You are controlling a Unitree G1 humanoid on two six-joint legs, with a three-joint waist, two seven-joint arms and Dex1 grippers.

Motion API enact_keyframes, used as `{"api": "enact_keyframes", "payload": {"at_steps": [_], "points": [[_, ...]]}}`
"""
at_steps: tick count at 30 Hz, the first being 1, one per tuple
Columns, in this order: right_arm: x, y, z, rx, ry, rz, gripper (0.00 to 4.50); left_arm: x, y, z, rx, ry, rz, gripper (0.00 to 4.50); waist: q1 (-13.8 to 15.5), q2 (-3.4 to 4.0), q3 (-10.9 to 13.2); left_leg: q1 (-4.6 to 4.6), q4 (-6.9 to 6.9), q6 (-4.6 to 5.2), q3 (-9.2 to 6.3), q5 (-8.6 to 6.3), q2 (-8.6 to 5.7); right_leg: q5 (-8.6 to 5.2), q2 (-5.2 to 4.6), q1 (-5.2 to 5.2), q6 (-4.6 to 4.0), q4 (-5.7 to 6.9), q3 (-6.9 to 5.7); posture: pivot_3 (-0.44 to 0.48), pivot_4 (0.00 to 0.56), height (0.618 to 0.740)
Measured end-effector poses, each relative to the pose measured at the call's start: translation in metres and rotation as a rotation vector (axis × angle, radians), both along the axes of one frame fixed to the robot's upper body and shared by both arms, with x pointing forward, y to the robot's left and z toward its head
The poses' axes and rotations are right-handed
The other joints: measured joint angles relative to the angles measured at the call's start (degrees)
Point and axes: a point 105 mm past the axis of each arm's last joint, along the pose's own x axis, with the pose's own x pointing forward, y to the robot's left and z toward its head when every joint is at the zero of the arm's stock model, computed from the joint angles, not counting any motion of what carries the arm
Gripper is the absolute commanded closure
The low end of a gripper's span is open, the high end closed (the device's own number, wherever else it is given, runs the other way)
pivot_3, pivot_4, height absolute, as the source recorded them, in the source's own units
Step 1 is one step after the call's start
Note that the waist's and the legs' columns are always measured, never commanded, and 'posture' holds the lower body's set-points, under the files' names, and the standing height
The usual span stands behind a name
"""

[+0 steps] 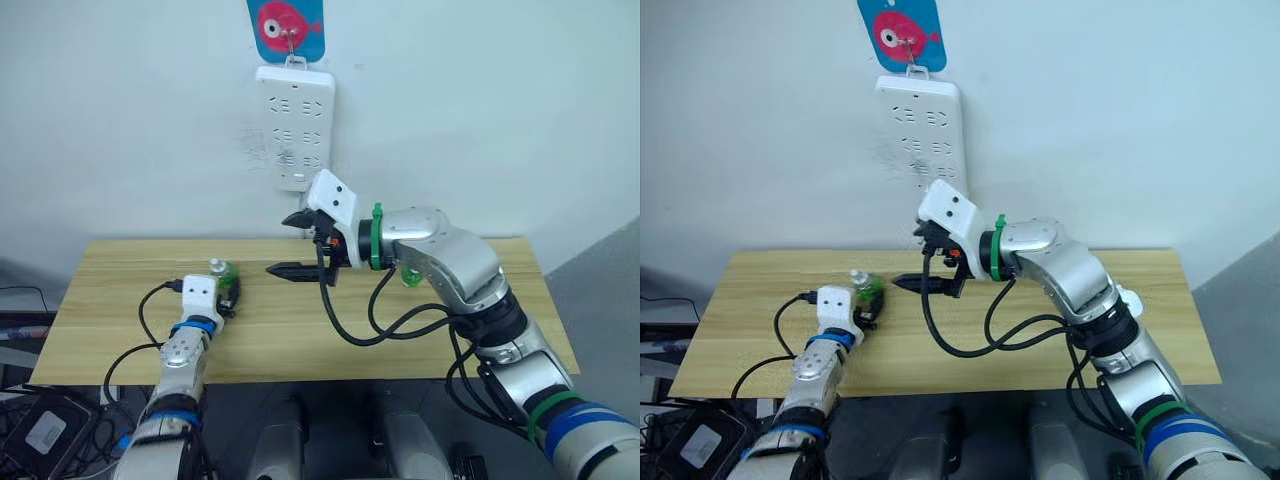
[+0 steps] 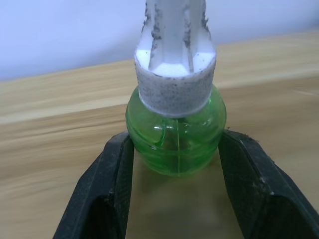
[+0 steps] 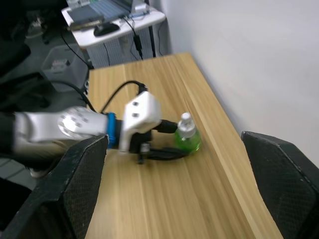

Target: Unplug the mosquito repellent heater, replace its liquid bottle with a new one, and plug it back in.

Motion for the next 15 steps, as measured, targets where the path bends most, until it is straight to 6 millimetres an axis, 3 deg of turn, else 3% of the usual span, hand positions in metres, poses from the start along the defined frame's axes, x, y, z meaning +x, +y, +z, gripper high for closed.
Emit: {"api": "enact_keyframes", "payload": {"at_steps": [3, 6, 10, 15], "points": [[-0.003, -0.023, -0.021, -0.042, 0.032, 0.023, 0.00, -0.021, -0.040, 0.021, 0.050, 0.051, -0.307, 2.29, 0.55, 0.09, 0.12, -0.11, -0.02, -0.01, -0.02, -0.01, 0.00, 0.00, -0.02, -0.03, -0.02, -0.15, -0.01, 0.043, 0.303, 0.740], [-0.006, -0.032, -0.024, -0.040, 0.028, 0.051, 0.00, -0.037, -0.066, 0.060, 0.082, 0.080, -0.576, 2.29, 0.68, 0.34, 0.29, -0.11, -0.01, -0.01, -0.03, 0.00, 0.02, 0.02, -0.01, -0.04, -0.10, -0.15, -0.04, 0.042, 0.280, 0.740], [-0.010, -0.030, -0.017, 0.017, 0.012, 0.062, 0.00, -0.050, -0.085, 0.086, 0.097, 0.158, -0.812, 2.29, 0.57, 0.43, 0.28, -0.09, 0.00, -0.01, -0.02, 0.01, 0.04, -0.01, 0.07, -0.04, -0.11, -0.12, -0.09, 0.020, 0.252, 0.740], [-0.013, -0.017, -0.012, 0.084, 0.004, 0.041, 0.00, -0.047, -0.098, 0.112, 0.101, 0.165, -0.938, 2.29, 0.57, 0.41, 0.26, -0.12, 0.04, -0.10, -0.04, 0.06, -0.01, -0.02, 0.11, -0.04, -0.07, -0.07, -0.15, -0.017, 0.225, 0.740]]}}
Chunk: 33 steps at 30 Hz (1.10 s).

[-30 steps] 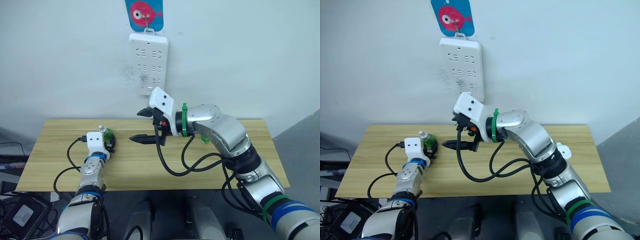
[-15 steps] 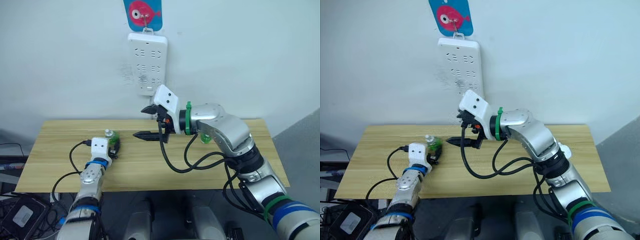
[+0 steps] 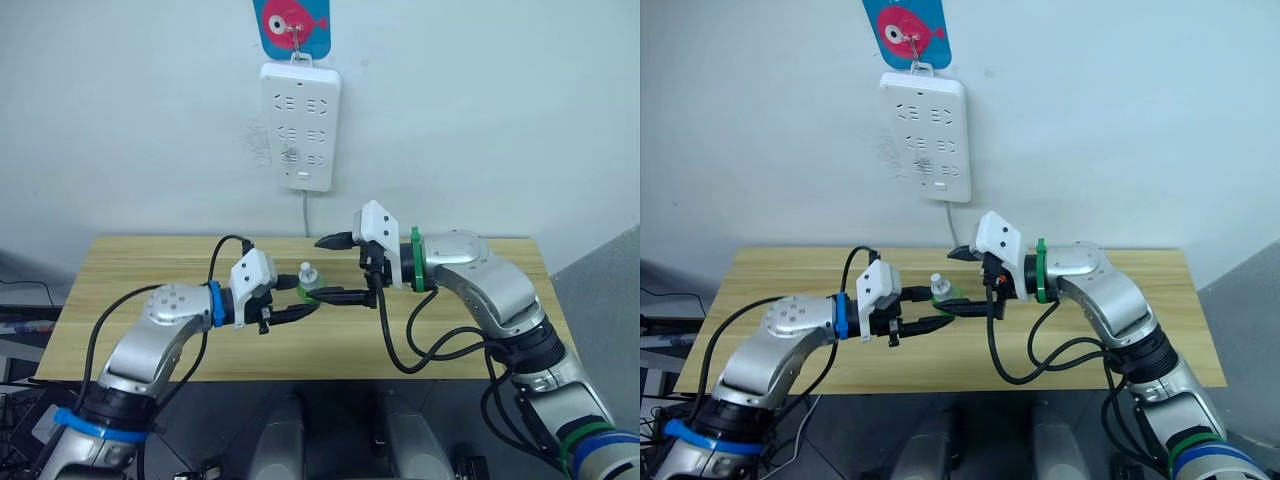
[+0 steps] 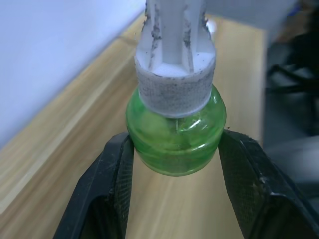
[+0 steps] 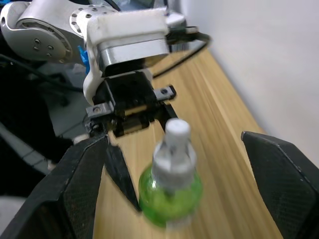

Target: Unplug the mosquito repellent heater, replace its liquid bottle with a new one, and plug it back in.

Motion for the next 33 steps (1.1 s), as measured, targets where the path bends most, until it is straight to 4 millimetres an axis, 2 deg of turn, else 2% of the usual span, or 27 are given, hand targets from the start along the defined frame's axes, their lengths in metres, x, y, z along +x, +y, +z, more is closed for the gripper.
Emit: {"api": "enact_keyframes", "payload": {"at_steps": [2, 5, 13, 18, 22, 27, 30, 32, 33], "points": [[0.002, 0.000, 0.002, 0.015, -0.004, -0.026, 0.00, 0.004, -0.002, 0.007, -0.001, -0.013, -0.020, 2.29, 0.00, -0.01, -0.01, 0.00, 0.02, -0.09, -0.01, 0.05, -0.02, 0.00, 0.00, 0.00, 0.01, 0.05, -0.01, -0.032, 0.212, 0.740], [0.005, -0.005, 0.001, 0.031, 0.000, -0.070, 0.62, 0.011, -0.002, 0.010, -0.006, -0.007, -0.027, 2.29, -0.04, -0.04, -0.07, 0.00, 0.05, -0.15, -0.04, 0.09, -0.03, 0.00, 0.02, 0.00, 0.01, 0.11, -0.05, -0.043, 0.206, 0.740], [0.007, -0.010, -0.006, 0.039, 0.033, -0.112, 3.40, 0.011, -0.005, 0.010, -0.006, -0.001, -0.064, 2.29, -0.37, -0.06, -0.09, 0.01, 0.08, -0.34, -0.10, 0.21, -0.01, 0.01, 0.06, -0.07, 0.01, 0.36, -0.08, -0.049, 0.200, 0.740], [0.006, -0.010, -0.009, 0.041, 0.046, -0.105, 3.43, 0.010, -0.006, 0.008, -0.003, 0.005, -0.069, 2.29, -0.51, -0.06, -0.09, 0.01, 0.10, -0.41, -0.16, 0.28, -0.02, 0.01, 0.07, -0.07, 0.00, 0.46, -0.14, -0.027, 0.203, 0.740], [-0.003, -0.012, -0.009, 0.019, 0.056, -0.018, 3.43, 0.001, -0.007, 0.006, 0.002, -0.001, -0.115, 2.29, -0.43, -0.06, -0.10, 0.01, 0.12, -0.42, -0.23, 0.29, -0.02, 0.01, 0.06, -0.04, 0.00, 0.47, -0.49, -0.002, 0.199, 0.740], [-0.019, -0.014, 0.001, -0.071, -0.001, 0.295, 3.43, -0.017, -0.013, 0.011, 0.025, -0.090, -0.258, 2.29, -0.22, -0.07, -0.18, 0.02, 0.13, -0.54, -0.37, 0.37, 0.00, 0.02, 0.09, 0.09, -0.02, 0.47, -0.88, 0.034, 0.191, 0.740], [-0.026, -0.015, -0.004, -0.107, 0.016, 0.457, 3.43, -0.030, -0.015, 0.008, 0.058, -0.086, -0.338, 2.29, -0.03, -0.07, -0.20, 0.02, 0.13, -0.56, -0.41, 0.39, 0.02, 0.02, 0.12, 0.10, -0.04, 0.50, -0.92, 0.051, 0.189, 0.740], [-0.027, -0.013, -0.006, -0.099, 0.037, 0.497, 3.43, -0.032, -0.014, 0.007, 0.068, -0.077, -0.356, 2.29, 0.09, -0.07, -0.20, 0.02, 0.13, -0.60, -0.45, 0.42, 0.02, 0.02, 0.12, 0.11, -0.04, 0.51, -0.94, 0.056, 0.193, 0.740], [-0.027, -0.011, -0.007, -0.091, 0.050, 0.508, 3.08, -0.033, -0.012, 0.007, 0.077, -0.072, -0.356, 2.29, 0.09, -0.07, -0.20, 0.02, 0.13, -0.67, -0.48, 0.46, 0.01, 0.03, 0.12, 0.11, -0.06, 0.52, -0.93, 0.058, 0.197, 0.740]]}}
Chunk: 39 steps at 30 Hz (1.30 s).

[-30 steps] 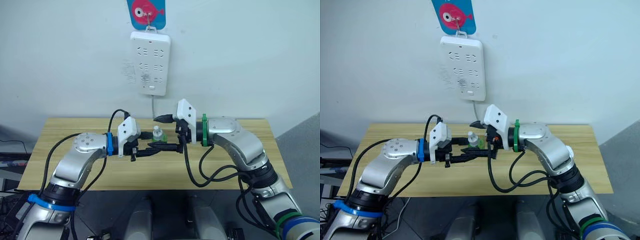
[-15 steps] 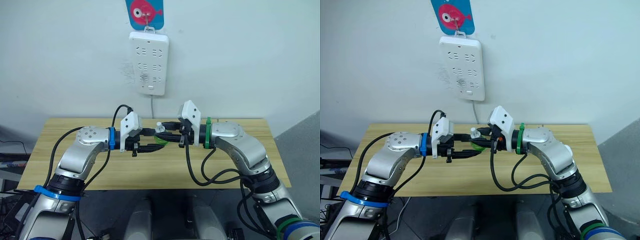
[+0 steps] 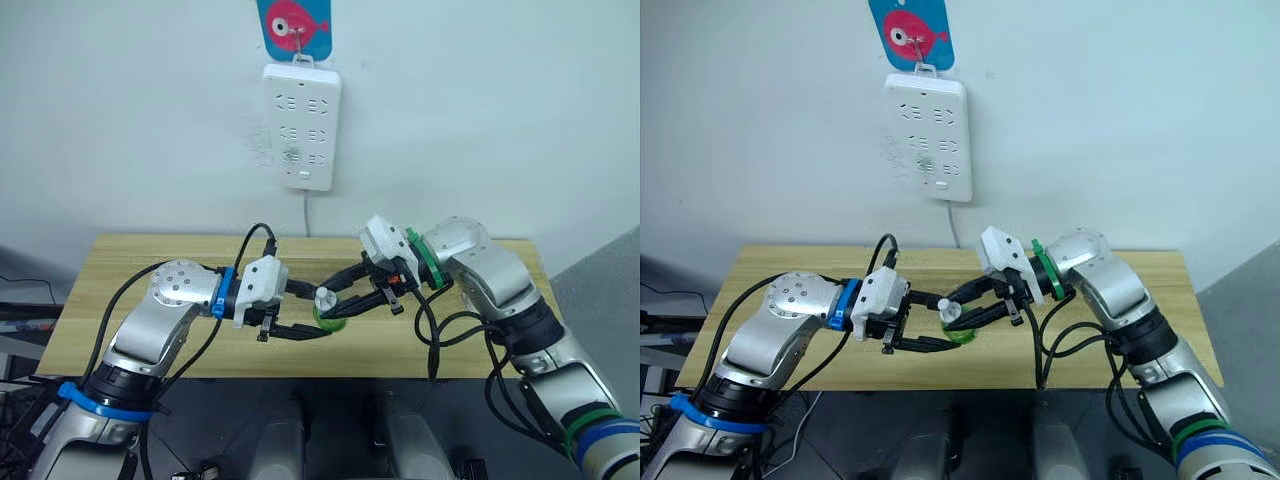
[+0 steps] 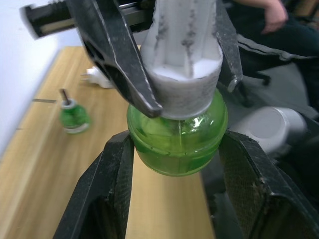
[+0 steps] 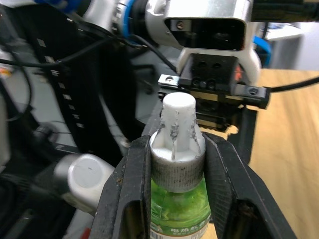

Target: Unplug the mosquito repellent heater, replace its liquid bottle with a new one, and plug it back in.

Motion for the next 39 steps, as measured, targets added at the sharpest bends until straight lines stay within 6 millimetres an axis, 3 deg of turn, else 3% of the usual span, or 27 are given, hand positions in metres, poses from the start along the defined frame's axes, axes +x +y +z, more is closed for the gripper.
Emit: {"api": "enact_keyframes", "payload": {"at_steps": [6, 14, 20, 25, 29, 32, 37, 39], "points": [[0.001, 0.005, 0.010, 0.031, -0.017, 0.013, 1.11, 0.002, 0.004, -0.006, 0.007, 0.033, 0.052, 2.29, 0.15, 0.00, 0.00, 0.00, 0.01, -0.10, -0.23, 0.06, -0.01, 0.02, -0.01, 0.01, -0.03, 0.02, -0.06, 0.048, 0.205, 0.740], [0.028, -0.021, 0.000, 0.025, -0.081, -0.282, 1.11, 0.022, 0.018, -0.005, -0.028, 0.024, 0.215, 2.29, 0.46, -0.01, -0.01, 0.00, 0.01, -0.13, -0.22, 0.10, -0.01, 0.03, -0.02, 0.01, -0.05, 0.06, -0.06, 0.015, 0.201, 0.740], [0.018, -0.006, 0.007, 0.110, -0.065, -0.448, 1.11, 0.035, 0.020, -0.002, -0.055, 0.031, 0.274, 2.29, -0.01, -0.02, -0.05, 0.00, 0.02, -0.17, -0.23, 0.12, -0.01, 0.04, -0.01, 0.00, -0.06, 0.09, -0.04, -0.011, 0.198, 0.740], [0.023, 0.010, 0.008, 0.187, -0.013, -0.578, 1.11, 0.044, 0.016, 0.005, -0.074, 0.015, 0.288, 2.29, -0.04, -0.05, -0.19, 0.00, 0.02, -0.23, -0.16, 0.26, -0.03, 0.08, -0.01, 0.01, -0.12, 0.10, -0.05, -0.021, 0.199, 0.740], [0.028, 0.012, 0.008, 0.198, -0.025, -0.627, 1.11, 0.045, 0.015, 0.005, -0.074, 0.016, 0.284, 2.29, -0.08, -0.06, -0.23, 0.00, 0.01, -0.21, -0.12, 0.28, -0.04, 0.08, -0.01, 0.01, -0.13, 0.10, -0.07, -0.027, 0.200, 0.740], [0.030, 0.012, 0.004, 0.183, -0.024, -0.637, 1.73, 0.045, 0.016, 0.002, -0.068, 0.032, 0.280, 2.29, -0.09, -0.06, -0.23, 0.00, 0.00, -0.21, -0.12, 0.28, -0.02, 0.09, 0.01, 0.01, -0.14, 0.12, -0.09, -0.027, 0.200, 0.740], [0.029, 0.009, 0.003, 0.169, -0.041, -0.618, 3.52, 0.045, 0.016, 0.002, -0.066, 0.031, 0.279, 2.29, -0.10, -0.06, -0.24, 0.00, 0.01, -0.20, -0.09, 0.29, -0.03, 0.09, 0.01, 0.02, -0.14, 0.12, -0.09, -0.018, 0.202, 0.740], [0.028, 0.009, 0.003, 0.169, -0.041, -0.615, 3.52, 0.045, 0.016, 0.002, -0.067, 0.031, 0.278, 2.29, -0.10, -0.06, -0.24, 0.00, 0.01, -0.19, -0.09, 0.29, -0.02, 0.09, 0.01, 0.02, -0.14, 0.13, -0.09, -0.014, 0.203, 0.740]]}}
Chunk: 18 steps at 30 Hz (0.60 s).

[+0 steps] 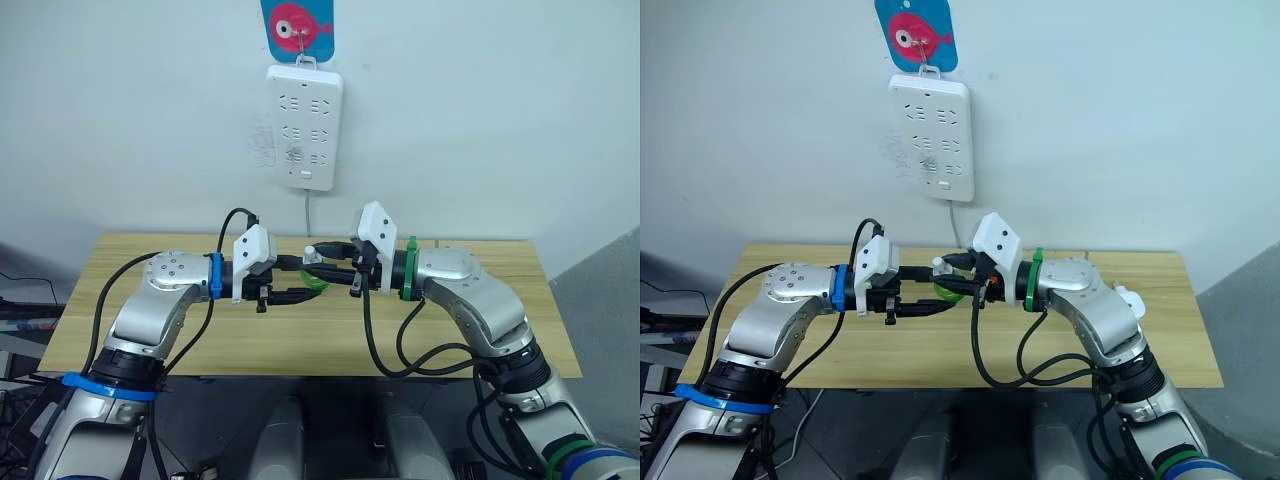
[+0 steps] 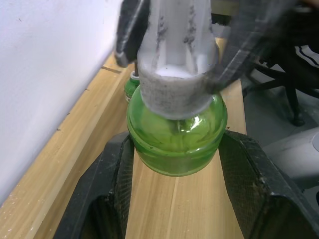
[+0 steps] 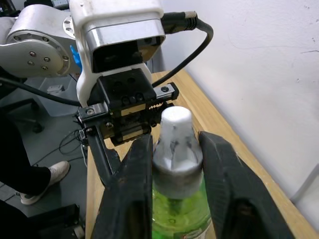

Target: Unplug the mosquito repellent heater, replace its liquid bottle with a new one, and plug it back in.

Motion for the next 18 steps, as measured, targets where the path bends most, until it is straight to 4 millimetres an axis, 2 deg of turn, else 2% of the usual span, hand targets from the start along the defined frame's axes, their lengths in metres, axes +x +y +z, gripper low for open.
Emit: {"api": "enact_keyframes", "payload": {"at_steps": [4, 7, 12, 16, 18], "points": [[-0.003, -0.002, -0.002, -0.011, 0.015, 0.044, 3.52, -0.004, -0.001, -0.002, 0.003, 0.009, -0.020, 2.29, 0.04, 0.00, 0.00, 0.00, -0.01, 0.00, 0.00, 0.00, 0.00, 0.00, 0.00, 0.01, 0.00, 0.00, -0.01, 0.028, 0.203, 0.740], [-0.010, -0.002, 0.000, -0.011, 0.053, 0.148, 3.52, -0.013, -0.004, -0.002, 0.007, 0.009, -0.065, 2.29, 0.13, 0.00, 0.00, 0.00, 0.00, 0.01, -0.01, 0.00, 0.00, 0.00, 0.00, 0.02, 0.00, 0.00, -0.02, 0.052, 0.205, 0.740], [-0.022, -0.005, 0.013, -0.081, 0.069, 0.504, 3.52, -0.040, -0.009, 0.007, 0.031, 0.004, -0.204, 2.29, 0.09, 0.00, -0.01, 0.07, -0.02, 0.05, 0.00, 0.03, 0.03, 0.02, 0.05, 0.07, -0.03, 0.00, -0.06, 0.099, 0.199, 0.740], [-0.030, -0.003, 0.008, -0.106, 0.069, 0.681, 3.52, -0.055, -0.009, 0.004, 0.058, 0.044, -0.256, 2.29, 0.48, -0.01, -0.02, 0.07, -0.05, 0.05, -0.06, 0.03, 0.03, 0.02, 0.06, 0.08, -0.03, 0.01, -0.11, 0.136, 0.203, 0.740], [-0.031, -0.003, 0.005, -0.104, 0.071, 0.714, 3.52, -0.059, -0.008, 0.002, 0.067, 0.055, -0.260, 2.29, 0.70, 0.00, -0.01, 0.07, -0.04, 0.05, -0.07, 0.03, 0.02, 0.02, 0.05, 0.08, -0.04, 0.02, -0.08, 0.144, 0.204, 0.740]]}}
